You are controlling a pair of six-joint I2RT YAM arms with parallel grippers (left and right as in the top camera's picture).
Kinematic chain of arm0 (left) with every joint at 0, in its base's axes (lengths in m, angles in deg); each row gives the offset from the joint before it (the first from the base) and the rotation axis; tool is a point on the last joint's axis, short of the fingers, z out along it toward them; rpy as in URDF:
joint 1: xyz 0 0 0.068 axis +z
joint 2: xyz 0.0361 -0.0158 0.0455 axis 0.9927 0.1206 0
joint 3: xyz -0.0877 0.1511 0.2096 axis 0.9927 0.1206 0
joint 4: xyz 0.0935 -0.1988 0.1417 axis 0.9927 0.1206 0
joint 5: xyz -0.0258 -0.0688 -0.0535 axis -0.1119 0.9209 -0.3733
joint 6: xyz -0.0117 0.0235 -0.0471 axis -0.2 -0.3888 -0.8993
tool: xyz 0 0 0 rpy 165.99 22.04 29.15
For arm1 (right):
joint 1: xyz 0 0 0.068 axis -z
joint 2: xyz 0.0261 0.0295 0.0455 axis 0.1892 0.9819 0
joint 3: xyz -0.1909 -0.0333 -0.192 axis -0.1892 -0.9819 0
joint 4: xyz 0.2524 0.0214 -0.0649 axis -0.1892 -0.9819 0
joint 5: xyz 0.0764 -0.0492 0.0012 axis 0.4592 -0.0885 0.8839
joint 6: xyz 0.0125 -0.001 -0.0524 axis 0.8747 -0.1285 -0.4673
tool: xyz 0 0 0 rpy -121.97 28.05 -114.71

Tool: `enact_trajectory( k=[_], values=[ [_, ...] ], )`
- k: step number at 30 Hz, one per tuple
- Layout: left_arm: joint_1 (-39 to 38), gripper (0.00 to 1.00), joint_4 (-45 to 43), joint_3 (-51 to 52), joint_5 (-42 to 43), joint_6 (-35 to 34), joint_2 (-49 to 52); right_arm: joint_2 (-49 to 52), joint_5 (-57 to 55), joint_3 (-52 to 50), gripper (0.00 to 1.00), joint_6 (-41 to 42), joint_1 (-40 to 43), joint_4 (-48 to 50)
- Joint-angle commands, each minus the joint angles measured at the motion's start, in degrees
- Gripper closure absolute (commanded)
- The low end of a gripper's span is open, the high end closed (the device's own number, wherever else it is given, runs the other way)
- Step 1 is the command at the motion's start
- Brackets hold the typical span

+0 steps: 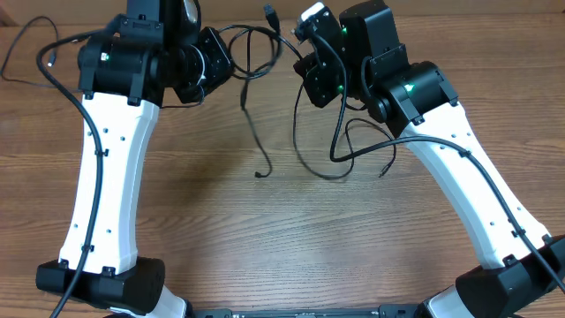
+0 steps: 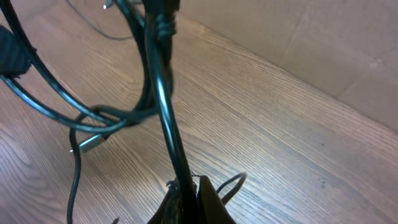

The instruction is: Untangle cables

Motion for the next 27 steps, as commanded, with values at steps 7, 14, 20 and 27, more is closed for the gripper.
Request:
enact_trajectory(
  k=[7, 14, 20, 27],
  values=[
    [-0.02, 0.96, 4.83, -0.5, -28.76, 1.03, 2.69, -11.89, -7.19, 1.27, 0.96, 13.94, 6.93, 1.31],
    [-0.04, 0.96, 6.16, -0.5, -23.17, 1.4, 8.48, -17.42, -6.78, 1.27, 0.96, 22.36, 17.05, 0.13],
    [-0.66, 0.96, 4.72, -0.5, -8.35, 9.75, 10.32, -17.53, -4.59, 1.25, 0.96, 22.43, 18.12, -1.29],
    [-3.69, 0.96, 2.01, -0.5, 10.08, 19.65, 10.32, -17.53, -4.61, 1.25, 0.96, 23.17, 18.12, -0.7]
  ],
)
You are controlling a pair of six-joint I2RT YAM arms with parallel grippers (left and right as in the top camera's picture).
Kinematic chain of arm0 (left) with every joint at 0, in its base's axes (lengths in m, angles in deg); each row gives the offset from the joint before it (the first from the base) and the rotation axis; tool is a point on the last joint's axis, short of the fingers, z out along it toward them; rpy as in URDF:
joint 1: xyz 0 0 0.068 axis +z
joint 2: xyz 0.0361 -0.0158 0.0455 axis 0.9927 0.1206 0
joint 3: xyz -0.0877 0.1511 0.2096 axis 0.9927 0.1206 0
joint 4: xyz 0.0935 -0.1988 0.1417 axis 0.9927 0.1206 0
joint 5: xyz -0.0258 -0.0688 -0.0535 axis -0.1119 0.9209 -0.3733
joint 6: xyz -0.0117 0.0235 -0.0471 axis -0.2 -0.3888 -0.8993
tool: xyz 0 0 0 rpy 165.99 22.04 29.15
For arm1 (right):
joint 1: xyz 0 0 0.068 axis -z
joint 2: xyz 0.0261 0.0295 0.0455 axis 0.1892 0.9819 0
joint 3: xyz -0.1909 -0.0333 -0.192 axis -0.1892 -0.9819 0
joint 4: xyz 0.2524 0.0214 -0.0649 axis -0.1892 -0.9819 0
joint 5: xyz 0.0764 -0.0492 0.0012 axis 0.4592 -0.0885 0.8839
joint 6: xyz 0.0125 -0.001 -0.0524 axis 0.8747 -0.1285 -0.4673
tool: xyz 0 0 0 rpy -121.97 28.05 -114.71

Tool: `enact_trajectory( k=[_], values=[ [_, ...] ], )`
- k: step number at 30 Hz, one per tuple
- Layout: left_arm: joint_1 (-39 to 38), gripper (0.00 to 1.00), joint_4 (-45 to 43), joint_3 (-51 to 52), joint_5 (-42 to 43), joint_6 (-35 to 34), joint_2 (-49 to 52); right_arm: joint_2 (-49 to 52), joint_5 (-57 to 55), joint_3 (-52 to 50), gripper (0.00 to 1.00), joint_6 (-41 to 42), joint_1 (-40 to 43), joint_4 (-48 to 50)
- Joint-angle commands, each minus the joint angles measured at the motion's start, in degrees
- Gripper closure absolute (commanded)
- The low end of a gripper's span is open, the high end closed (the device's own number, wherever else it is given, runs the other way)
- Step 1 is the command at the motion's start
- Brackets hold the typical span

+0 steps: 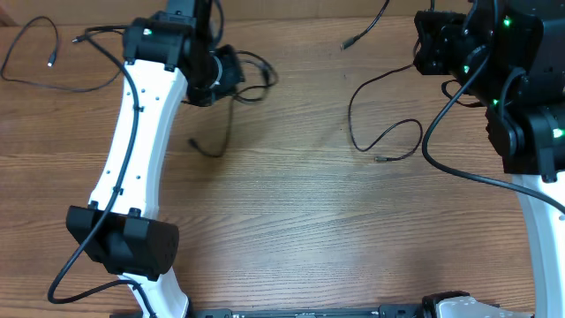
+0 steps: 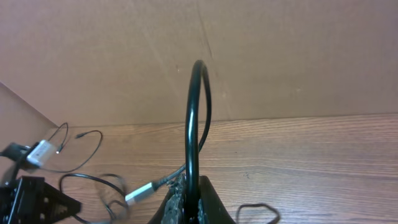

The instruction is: Untangle cables

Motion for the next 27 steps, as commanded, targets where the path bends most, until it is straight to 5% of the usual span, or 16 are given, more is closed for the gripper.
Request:
enact_trajectory(
  k=[1, 5, 13, 17, 21, 27],
  values=[
    [-2.71, 0.96, -2.34, -0.55, 16.48, 9.35, -0.24, -0.26, 0.35, 1.03, 0.96, 1.55, 0.11, 0.7],
    [-4.83, 0.96, -5.95, -0.55, 22.84, 13.6, -0.24, -0.26, 0.17, 1.03, 0.96, 2.16, 0.11, 0.61],
    [-5.51, 0.96, -2.64, -0.55, 11.78, 10.6, -0.24, -0.26, -1.03, 1.03, 0.96, 2.19, 0.11, -0.52],
    [-6.43, 0.5, 2.4, -0.55, 10.27, 15.39, -0.22, -0.26, -0.96, 1.03, 0.96, 2.4, 0.11, -0.26],
    [-7.23, 0.16, 3.65, -0.55, 10.21, 17.4, -0.22, -0.26, -0.46, 1.03, 0.96, 3.78, 0.11, 0.07],
    [-7.43, 0.1, 2.14, -0.55, 11.41, 18.78, -0.22, -0.26, 3.43, 1.03, 0.96, 6.67, 0.11, 1.33]
  ],
)
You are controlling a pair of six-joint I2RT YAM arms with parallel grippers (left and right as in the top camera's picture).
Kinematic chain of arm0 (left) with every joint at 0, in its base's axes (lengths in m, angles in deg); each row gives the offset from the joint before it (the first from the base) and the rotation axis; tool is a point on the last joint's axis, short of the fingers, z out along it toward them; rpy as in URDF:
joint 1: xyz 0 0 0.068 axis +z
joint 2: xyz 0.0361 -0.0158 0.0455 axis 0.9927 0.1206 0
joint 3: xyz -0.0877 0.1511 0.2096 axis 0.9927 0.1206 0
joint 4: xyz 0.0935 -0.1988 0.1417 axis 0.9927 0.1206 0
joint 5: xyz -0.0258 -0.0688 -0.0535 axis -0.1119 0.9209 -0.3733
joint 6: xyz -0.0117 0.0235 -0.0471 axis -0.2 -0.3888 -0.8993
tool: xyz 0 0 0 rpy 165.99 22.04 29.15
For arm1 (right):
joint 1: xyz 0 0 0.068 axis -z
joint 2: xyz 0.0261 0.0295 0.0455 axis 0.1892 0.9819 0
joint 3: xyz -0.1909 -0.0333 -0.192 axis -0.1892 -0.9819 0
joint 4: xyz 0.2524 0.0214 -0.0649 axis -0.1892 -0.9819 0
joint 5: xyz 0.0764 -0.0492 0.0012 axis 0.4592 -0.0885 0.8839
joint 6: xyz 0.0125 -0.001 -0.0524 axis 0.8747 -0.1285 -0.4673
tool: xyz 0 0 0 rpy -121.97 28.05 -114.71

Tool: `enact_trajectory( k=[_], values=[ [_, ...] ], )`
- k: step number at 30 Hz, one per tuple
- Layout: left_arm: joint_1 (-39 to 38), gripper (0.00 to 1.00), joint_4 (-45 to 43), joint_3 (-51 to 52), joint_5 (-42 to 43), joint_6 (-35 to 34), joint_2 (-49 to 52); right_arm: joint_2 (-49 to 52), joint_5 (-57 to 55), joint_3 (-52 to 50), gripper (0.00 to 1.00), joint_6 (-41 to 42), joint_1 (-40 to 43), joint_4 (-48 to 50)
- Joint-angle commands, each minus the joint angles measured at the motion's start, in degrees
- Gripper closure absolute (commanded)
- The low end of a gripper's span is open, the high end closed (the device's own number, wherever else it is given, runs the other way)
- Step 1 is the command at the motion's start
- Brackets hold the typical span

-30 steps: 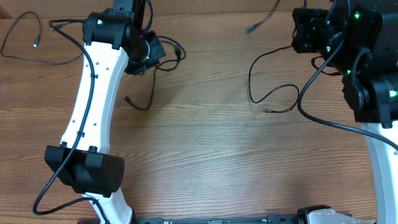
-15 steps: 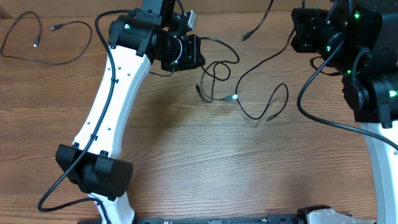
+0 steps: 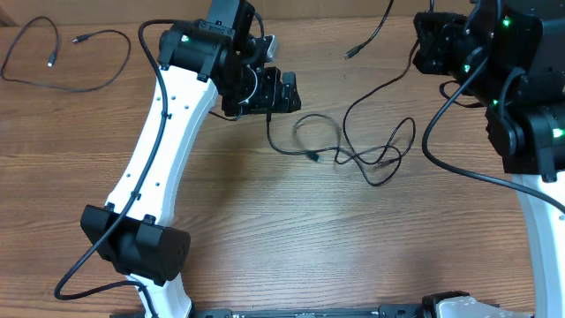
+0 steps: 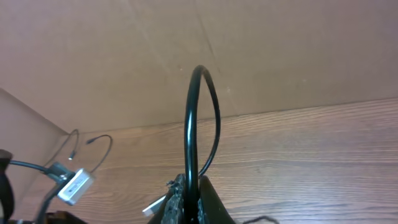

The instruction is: Untangle cables

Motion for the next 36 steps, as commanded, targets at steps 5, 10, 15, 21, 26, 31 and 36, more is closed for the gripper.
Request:
enact_trajectory(
  k=[5, 10, 15, 21, 26, 31, 36],
  values=[
    [-0.48, 0.07, -3.98, -0.52, 5.25, 6.95, -0.22, -0.28, 11.32, 1.03, 0.96, 6.4, 0.13, 11.15],
    [-0.48, 0.0, -6.8, -0.52, 9.73, 9.22, -0.22, -0.28, 16.79, 1.03, 0.96, 14.21, 0.13, 22.95],
    [-0.5, 0.0, -9.92, -0.52, 10.71, 9.22, -0.22, -0.28, 19.15, 1.05, 0.96, 24.46, 0.13, 36.68],
    [-1.07, 0.0, -16.04, -0.52, 11.37, 12.22, -0.22, -0.28, 22.1, 1.05, 0.96, 35.71, 0.13, 48.22],
    [-4.15, 0.0, -20.13, -0.52, 15.43, 22.67, -0.22, -0.26, 21.9, 1.05, 0.96, 37.79, 0.13, 49.22],
    [-7.54, 0.0, -21.51, -0.52, 12.31, 29.64, -0.22, -0.28, 21.57, 1.05, 0.96, 38.18, 0.13, 49.11],
    [-7.98, 0.18, -21.97, -0.52, 8.46, 29.55, -0.22, -0.26, 21.53, 1.05, 0.96, 38.18, 0.13, 47.93]
  ],
)
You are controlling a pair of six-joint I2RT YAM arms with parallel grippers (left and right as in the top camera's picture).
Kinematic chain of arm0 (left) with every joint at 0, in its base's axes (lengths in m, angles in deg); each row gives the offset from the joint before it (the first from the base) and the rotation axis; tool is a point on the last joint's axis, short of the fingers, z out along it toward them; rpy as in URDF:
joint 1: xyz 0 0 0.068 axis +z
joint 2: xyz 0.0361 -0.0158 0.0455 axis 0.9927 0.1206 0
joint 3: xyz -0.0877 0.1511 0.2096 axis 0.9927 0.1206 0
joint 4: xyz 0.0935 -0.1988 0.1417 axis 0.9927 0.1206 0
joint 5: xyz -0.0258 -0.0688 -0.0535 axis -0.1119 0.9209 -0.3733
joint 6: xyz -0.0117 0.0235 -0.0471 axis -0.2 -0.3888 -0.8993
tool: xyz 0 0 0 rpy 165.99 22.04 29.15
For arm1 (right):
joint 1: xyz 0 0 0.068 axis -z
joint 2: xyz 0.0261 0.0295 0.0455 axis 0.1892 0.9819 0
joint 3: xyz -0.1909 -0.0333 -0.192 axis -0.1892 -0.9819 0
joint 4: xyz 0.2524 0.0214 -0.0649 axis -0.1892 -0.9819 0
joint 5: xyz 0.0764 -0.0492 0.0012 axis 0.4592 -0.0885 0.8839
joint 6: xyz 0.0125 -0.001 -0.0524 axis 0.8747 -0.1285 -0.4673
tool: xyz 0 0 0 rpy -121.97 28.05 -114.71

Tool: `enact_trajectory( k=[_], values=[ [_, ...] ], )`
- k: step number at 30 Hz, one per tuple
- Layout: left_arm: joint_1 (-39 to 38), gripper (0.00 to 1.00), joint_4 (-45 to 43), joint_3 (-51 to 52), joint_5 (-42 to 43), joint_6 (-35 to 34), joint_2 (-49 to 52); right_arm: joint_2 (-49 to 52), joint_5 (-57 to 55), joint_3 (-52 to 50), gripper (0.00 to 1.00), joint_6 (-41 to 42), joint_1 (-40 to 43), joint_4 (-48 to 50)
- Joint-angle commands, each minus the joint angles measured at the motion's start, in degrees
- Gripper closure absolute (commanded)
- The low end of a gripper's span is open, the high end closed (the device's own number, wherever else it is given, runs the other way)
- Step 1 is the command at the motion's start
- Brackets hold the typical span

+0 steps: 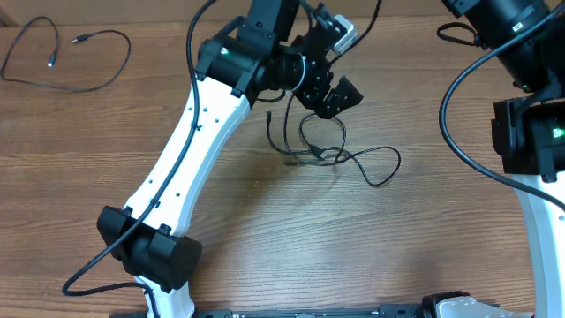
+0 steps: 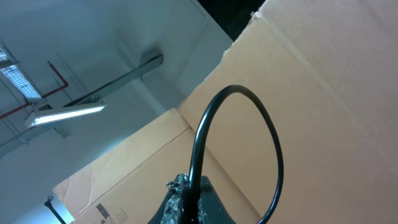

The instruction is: Untangle cables

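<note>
A knot of thin black cables (image 1: 331,152) lies on the wooden table just below my left gripper (image 1: 329,91). Strands rise from the knot into that gripper, which looks shut on them, and a white plug (image 1: 341,32) sticks out beyond it. In the right wrist view my right gripper (image 2: 195,200) is shut on a thick black cable (image 2: 231,93) that arches up and back down to the right. That camera faces a cardboard wall and the ceiling. In the overhead view the right gripper itself is out of frame.
A separate thin black cable (image 1: 62,57) lies looped at the table's far left corner. The right arm's dark upper links (image 1: 521,53) and its own hose (image 1: 459,106) fill the right edge. The left arm's white link (image 1: 190,150) crosses the table diagonally.
My left gripper moved right and a little further back, and the cable knot under it bunched tighter. The right wrist tilted upward: its view went from table and wall to wall and ceiling.
First both grippers were close together at the back centre, each holding cable. Then they stood far apart, left cable at back left, right cable at back right. Later the left gripper was nearer the centre with cables on the table, and now further right.
</note>
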Motion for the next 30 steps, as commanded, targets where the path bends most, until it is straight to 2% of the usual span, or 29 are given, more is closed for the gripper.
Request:
enact_trajectory(
  k=[1, 2, 8, 11, 17, 21, 24, 26, 28, 30],
  values=[
    [0.31, 0.28, 0.22, -0.55, -4.26, 2.58, -0.22, -0.26, 0.04, 1.05, 0.96, 0.66, 0.11, -0.59],
    [0.37, 0.32, 0.63, -0.55, -5.07, 2.58, -0.22, -0.26, 0.04, 1.05, 0.96, 0.66, 0.11, -0.72],
    [0.42, 0.28, 3.82, -0.55, -9.57, 2.62, -0.17, -0.26, -0.44, 1.05, 0.96, 0.7, 1.64, -0.81],
    [0.42, 0.33, 4.96, -0.55, -12.85, 2.6, -0.13, -0.28, -1.79, 1.05, 0.96, 0.68, 2.36, -0.85],
    [0.46, 0.33, 7.69, -0.55, -17.59, 2.62, -0.13, -0.26, -2.23, 1.05, 0.96, 2.25, 4.24, -1.31],
    [0.46, 0.41, 8.0, -0.55, -17.77, 2.62, -0.13, -0.26, -1.88, 1.05, 0.96, 3.67, 4.9, -1.66],
    [0.46, 0.52, 8.0, -0.55, -17.88, 2.62, -0.13, -0.26, -1.88, 1.05, 0.96, 3.67, 4.94, -1.75],
    [0.46, 0.54, 8.04, -0.55, -18.4, 2.64, -0.13, -0.26, -1.86, 1.05, 0.96, 3.67, 4.94, -1.75],
    [0.48, 0.53, 8.0, -0.55, -18.34, 2.62, -0.13, -0.28, -1.42, 1.05, 0.96, 3.69, 4.94, -1.7],
    [0.46, 0.4, 7.63, -0.55, -18.34, 2.64, -0.13, -0.26, -0.68, 1.05, 0.96, 3.93, 4.94, -1.7]
  ],
)
